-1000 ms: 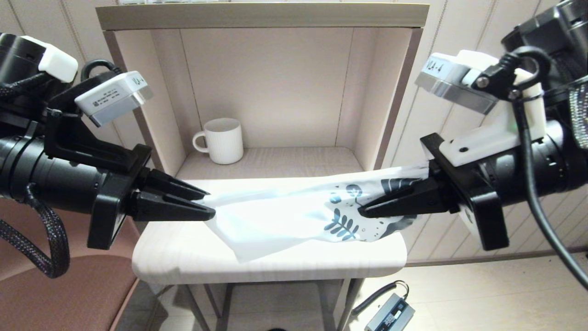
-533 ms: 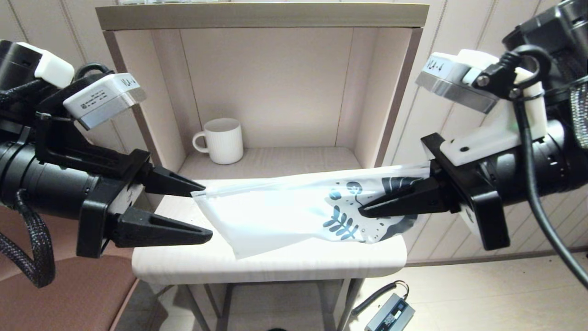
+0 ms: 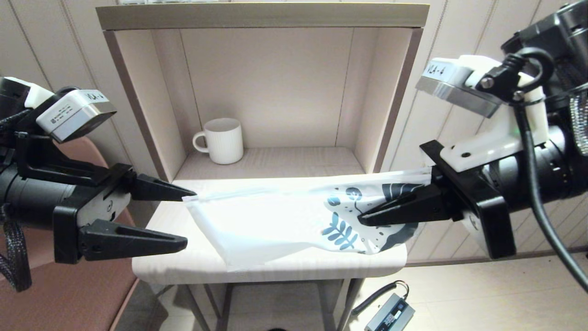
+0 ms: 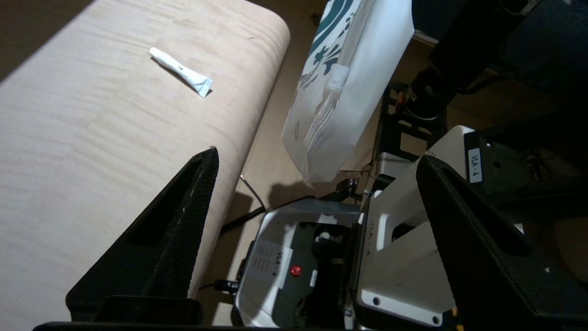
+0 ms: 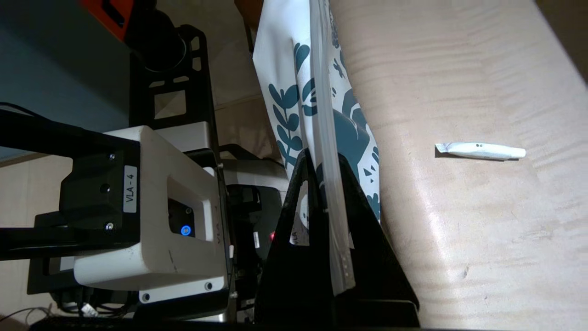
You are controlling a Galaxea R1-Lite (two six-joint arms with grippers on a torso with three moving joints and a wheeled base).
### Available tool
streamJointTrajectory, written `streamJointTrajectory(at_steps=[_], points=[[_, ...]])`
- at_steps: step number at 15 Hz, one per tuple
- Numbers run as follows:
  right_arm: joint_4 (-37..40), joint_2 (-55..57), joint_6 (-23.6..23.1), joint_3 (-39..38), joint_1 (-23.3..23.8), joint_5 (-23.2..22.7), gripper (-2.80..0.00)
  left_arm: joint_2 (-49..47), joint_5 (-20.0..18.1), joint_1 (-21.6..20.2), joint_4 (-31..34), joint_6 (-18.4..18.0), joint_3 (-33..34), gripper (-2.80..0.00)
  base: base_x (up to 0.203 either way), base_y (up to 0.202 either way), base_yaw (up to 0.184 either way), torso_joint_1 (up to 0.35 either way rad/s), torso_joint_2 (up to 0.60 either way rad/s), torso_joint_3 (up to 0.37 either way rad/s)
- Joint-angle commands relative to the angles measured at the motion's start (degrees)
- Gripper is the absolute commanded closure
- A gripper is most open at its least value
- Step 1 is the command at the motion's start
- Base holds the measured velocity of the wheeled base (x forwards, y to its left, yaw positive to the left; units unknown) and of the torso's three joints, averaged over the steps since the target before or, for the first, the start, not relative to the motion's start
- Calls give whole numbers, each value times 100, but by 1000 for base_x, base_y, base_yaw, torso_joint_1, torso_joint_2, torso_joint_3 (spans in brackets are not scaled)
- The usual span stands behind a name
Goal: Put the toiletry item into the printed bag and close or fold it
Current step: Hand it to the other hand
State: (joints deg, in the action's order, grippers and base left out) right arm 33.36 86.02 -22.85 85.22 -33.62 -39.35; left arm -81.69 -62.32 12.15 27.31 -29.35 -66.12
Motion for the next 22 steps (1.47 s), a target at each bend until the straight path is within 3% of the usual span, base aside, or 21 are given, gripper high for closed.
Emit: streamJointTrajectory(at_steps=[1,7,10,17,18,22], points=[[-128,29,-10,-23,-12,-26,0,-52,-35,6,-15,25,-26,-280,0,0,0,0,0,0],[-207,73,-1,1,-22,-152,0,-337,-43,423,-236,31,-94,-280,0,0,0,0,0,0],[-207,73,-1,-32,-22,-211,0,-467,-96,694,-504,292,-245,-280,0,0,0,0,0,0],[-207,56,-1,-32,-22,-222,0,-497,-131,753,-551,315,-287,-280,0,0,0,0,0,0],[-207,56,-1,-32,-22,-222,0,-497,-146,753,-551,312,-278,0,0,0,0,0,0,0],[-207,57,-1,-23,-22,-222,0,-480,-203,762,-551,315,-294,0,0,0,0,0,0,0]])
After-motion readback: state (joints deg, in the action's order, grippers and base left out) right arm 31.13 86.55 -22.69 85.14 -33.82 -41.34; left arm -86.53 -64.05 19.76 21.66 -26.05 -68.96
